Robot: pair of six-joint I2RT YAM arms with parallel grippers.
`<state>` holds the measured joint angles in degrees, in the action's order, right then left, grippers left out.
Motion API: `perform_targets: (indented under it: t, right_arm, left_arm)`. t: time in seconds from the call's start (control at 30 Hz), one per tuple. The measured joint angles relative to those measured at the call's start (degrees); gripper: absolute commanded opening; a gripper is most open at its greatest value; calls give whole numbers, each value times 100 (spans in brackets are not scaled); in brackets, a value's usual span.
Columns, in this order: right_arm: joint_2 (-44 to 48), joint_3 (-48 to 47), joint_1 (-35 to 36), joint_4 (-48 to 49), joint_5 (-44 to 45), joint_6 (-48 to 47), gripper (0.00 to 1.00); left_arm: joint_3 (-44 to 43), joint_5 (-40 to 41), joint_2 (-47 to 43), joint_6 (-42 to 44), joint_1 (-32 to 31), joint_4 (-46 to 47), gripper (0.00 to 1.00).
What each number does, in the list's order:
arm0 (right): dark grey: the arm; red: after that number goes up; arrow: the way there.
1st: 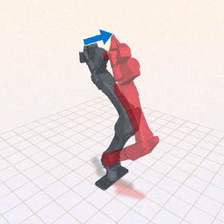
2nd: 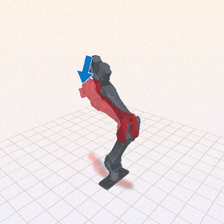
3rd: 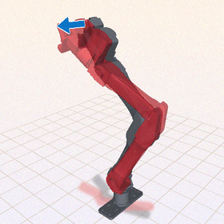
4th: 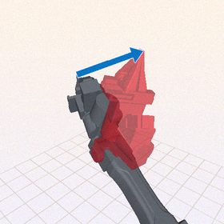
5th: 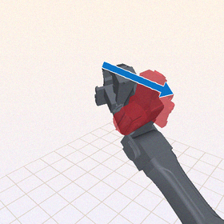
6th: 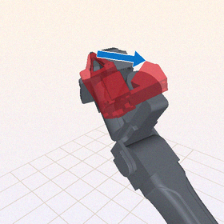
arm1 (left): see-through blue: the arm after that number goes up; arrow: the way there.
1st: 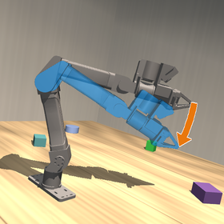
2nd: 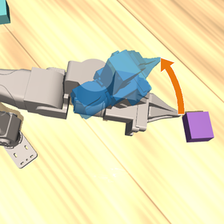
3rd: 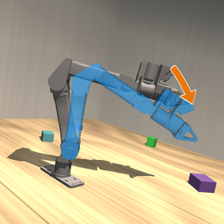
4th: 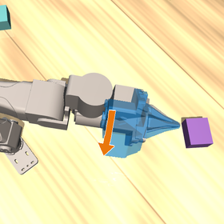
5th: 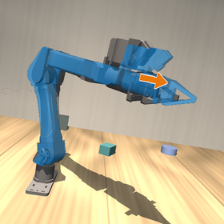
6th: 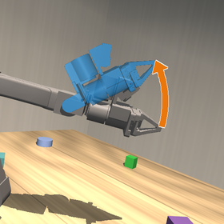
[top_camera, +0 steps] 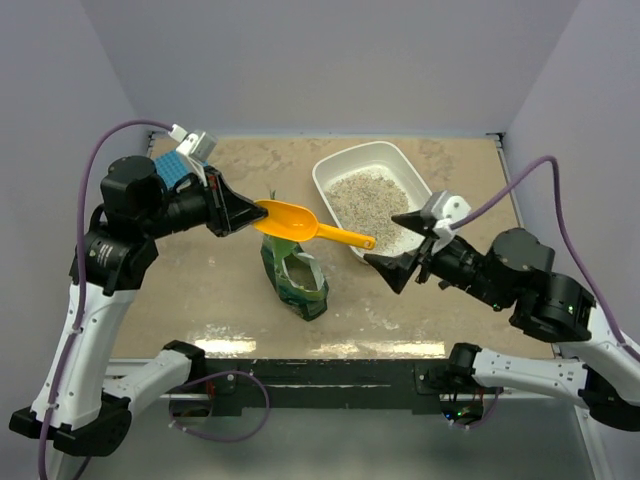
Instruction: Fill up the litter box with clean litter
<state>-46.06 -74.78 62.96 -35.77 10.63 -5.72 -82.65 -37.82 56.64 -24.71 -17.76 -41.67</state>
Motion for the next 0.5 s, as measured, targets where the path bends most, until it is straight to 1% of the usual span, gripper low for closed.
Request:
perform_targets:
  t: [0.13,0.2,0.4,0.5]
  right_arm:
    - [319,223,0,778,-4,599,82]
    - [337,243,-2,1084,-81,970,81]
    - [-175,302,-2,2221,-225,2284,82]
    - [-398,420,-127,2686,-275,2754,81]
  left_arm:
    - [7,-166,-219,-92,0,37,0]
    - [74,-245,-411,-151,0,146,0]
    - [428,-317,-960,-306,0,658,0]
    - [555,-323,-1036,-310,0,968,0]
